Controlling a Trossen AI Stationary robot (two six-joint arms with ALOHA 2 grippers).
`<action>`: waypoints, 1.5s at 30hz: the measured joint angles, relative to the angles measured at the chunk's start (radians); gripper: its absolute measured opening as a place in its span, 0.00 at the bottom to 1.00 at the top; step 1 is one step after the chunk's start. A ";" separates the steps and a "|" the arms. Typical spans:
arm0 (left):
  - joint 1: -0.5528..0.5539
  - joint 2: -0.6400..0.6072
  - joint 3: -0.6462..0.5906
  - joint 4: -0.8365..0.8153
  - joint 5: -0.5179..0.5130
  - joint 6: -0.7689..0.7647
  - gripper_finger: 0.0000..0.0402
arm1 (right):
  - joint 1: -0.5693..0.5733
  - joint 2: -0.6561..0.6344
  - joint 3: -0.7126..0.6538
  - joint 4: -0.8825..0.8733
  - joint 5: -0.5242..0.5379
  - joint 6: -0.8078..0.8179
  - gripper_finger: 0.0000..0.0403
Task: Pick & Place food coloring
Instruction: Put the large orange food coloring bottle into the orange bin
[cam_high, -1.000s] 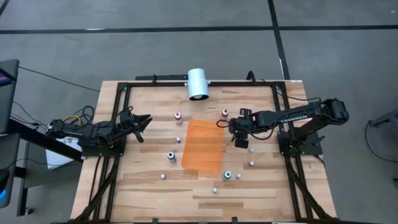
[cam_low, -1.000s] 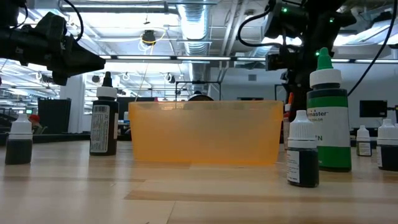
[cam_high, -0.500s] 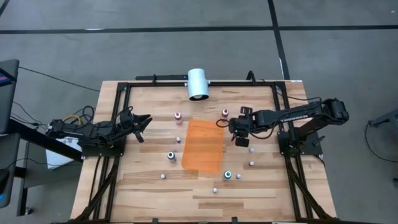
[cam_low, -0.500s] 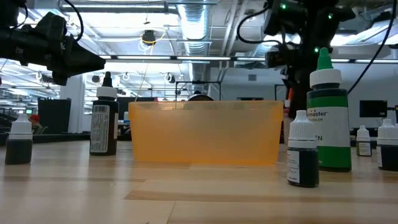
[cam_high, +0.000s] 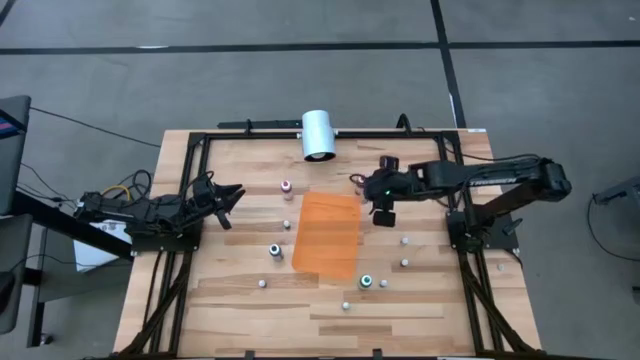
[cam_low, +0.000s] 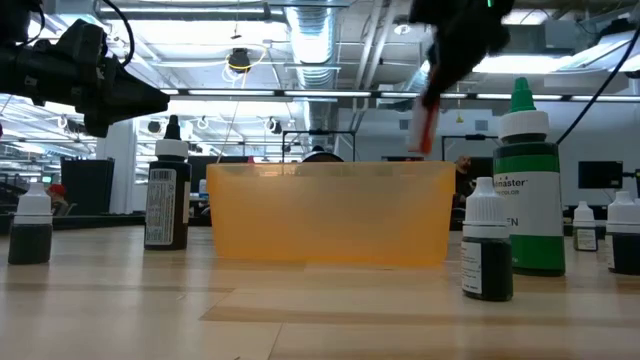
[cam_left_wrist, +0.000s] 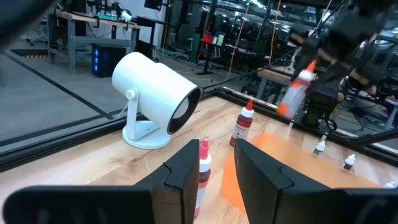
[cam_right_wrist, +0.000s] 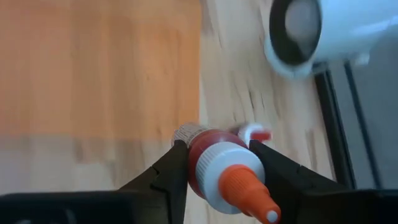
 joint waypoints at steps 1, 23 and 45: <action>0.000 0.000 0.000 0.000 0.000 0.000 0.23 | 0.002 -0.006 0.018 0.003 -0.014 0.008 0.33; 0.000 0.000 0.000 0.000 0.002 0.000 0.23 | 0.181 0.025 0.125 0.542 -0.096 0.450 0.39; 0.000 0.000 0.000 0.000 0.001 0.001 0.23 | 0.191 0.164 0.120 0.413 -0.094 0.508 0.35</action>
